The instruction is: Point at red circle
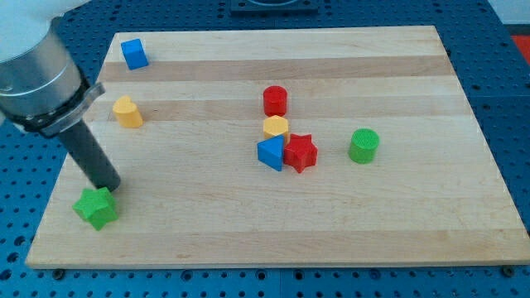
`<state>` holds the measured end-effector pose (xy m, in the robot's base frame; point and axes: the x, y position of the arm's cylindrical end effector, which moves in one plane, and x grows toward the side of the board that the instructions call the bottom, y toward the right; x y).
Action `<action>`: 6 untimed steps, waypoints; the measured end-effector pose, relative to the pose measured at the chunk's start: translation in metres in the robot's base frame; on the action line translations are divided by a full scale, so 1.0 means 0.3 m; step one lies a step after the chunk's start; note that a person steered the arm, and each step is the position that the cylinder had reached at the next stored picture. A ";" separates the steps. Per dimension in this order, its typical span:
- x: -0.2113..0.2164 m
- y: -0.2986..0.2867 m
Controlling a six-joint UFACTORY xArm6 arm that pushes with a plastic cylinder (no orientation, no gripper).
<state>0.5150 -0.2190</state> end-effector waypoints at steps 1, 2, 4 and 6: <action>-0.025 0.193; -0.025 0.233; -0.152 0.267; -0.376 0.331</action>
<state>0.4023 -0.1199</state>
